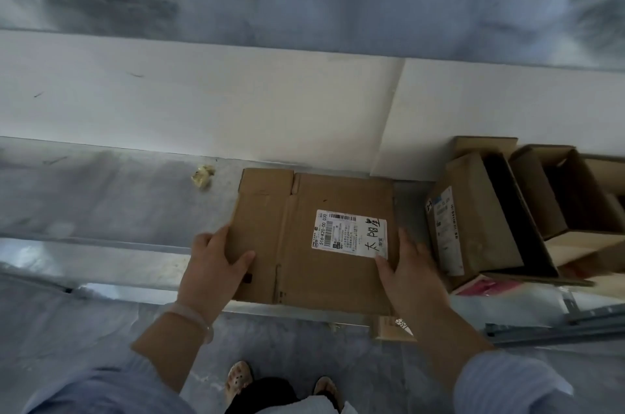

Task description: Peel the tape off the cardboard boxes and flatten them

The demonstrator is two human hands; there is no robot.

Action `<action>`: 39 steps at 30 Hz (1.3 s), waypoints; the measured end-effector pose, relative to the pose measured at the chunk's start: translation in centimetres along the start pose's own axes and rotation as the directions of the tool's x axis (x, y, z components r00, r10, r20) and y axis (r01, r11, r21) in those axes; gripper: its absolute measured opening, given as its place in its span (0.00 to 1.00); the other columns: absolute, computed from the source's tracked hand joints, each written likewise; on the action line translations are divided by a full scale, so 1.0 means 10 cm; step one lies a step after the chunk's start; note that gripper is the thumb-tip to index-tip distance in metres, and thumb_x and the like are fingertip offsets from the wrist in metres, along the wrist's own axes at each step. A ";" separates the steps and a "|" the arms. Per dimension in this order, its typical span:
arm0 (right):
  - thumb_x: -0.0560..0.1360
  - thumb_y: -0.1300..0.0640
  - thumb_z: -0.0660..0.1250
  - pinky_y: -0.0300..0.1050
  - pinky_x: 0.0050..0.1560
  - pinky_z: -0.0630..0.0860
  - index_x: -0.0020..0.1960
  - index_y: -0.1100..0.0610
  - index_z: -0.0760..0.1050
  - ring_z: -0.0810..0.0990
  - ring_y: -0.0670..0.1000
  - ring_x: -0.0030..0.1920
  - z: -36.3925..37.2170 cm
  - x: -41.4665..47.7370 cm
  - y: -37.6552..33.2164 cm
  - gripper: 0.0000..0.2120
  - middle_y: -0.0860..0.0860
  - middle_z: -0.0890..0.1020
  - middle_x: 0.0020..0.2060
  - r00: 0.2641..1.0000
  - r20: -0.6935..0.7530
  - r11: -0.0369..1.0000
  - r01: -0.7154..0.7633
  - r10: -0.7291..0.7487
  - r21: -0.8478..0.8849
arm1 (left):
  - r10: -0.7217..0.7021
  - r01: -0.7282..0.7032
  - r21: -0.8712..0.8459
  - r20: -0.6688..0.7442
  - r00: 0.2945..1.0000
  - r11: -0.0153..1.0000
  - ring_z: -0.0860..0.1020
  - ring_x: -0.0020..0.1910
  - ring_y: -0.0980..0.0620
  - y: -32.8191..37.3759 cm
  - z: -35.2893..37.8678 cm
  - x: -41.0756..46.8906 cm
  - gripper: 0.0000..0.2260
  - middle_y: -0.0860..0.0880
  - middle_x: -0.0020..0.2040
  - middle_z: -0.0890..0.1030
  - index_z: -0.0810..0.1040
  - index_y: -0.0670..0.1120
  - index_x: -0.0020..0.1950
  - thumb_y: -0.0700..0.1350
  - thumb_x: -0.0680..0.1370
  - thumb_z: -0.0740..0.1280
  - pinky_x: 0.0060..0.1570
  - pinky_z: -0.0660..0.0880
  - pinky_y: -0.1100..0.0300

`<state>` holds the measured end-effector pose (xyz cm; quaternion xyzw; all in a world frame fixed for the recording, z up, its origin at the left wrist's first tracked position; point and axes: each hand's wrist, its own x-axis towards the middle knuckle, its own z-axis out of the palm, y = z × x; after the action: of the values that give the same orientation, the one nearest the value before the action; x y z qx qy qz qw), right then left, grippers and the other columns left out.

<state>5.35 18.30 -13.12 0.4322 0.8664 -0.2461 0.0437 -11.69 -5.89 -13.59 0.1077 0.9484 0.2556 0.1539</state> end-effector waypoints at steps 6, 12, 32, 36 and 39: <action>0.76 0.48 0.69 0.33 0.36 0.70 0.59 0.43 0.72 0.75 0.38 0.42 -0.04 -0.06 0.08 0.13 0.37 0.77 0.45 0.991 0.132 0.943 -0.063 0.020 0.328 | -0.032 0.044 -0.149 0.078 0.996 0.988 0.74 0.54 0.50 -0.09 -0.18 -0.05 0.32 0.46 0.63 0.74 0.65 0.49 0.73 0.54 0.72 0.73 0.56 0.75 0.53; 0.74 0.56 0.73 0.37 0.37 0.72 0.60 0.50 0.72 0.77 0.42 0.45 0.00 -0.18 -0.12 0.18 0.43 0.79 0.46 0.988 0.153 0.804 -0.095 0.004 0.587 | -0.010 -0.003 -0.270 -0.048 0.999 0.963 0.74 0.48 0.53 -0.38 -0.41 -0.22 0.31 0.50 0.56 0.77 0.67 0.48 0.72 0.49 0.72 0.75 0.43 0.71 0.62; 0.72 0.58 0.74 0.47 0.44 0.78 0.60 0.50 0.73 0.82 0.47 0.46 1.31 -1.39 -3.25 0.19 0.47 0.83 0.46 0.945 0.121 0.702 0.136 -0.304 0.699 | -0.184 0.009 -0.434 -0.364 0.913 0.901 0.75 0.43 0.60 -3.08 -2.77 -0.50 0.29 0.55 0.49 0.76 0.69 0.48 0.70 0.46 0.71 0.75 0.39 0.70 0.68; 0.71 0.55 0.75 0.56 0.52 0.80 0.59 0.48 0.74 0.84 0.49 0.47 1.69 -1.63 -3.88 0.18 0.47 0.84 0.47 0.929 0.149 0.717 0.153 -0.338 0.680 | -0.224 0.036 -0.448 -0.372 0.901 0.893 0.80 0.50 0.56 -3.76 -3.19 -0.44 0.29 0.54 0.54 0.80 0.71 0.52 0.68 0.51 0.69 0.76 0.49 0.78 0.56; 0.72 0.55 0.74 0.57 0.52 0.80 0.59 0.49 0.74 0.83 0.49 0.47 1.86 -1.71 -4.28 0.18 0.47 0.84 0.47 0.917 0.151 0.719 0.179 -0.370 0.672 | -0.262 0.066 -0.460 -0.377 0.889 0.886 0.80 0.51 0.54 -4.10 -3.42 -0.37 0.28 0.52 0.55 0.80 0.71 0.51 0.67 0.52 0.69 0.76 0.50 0.79 0.54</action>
<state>-19.54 -24.38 -7.83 0.2474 0.7683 -0.5899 -0.0252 -25.29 -57.05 -5.79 -0.0707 0.8832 0.4634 -0.0165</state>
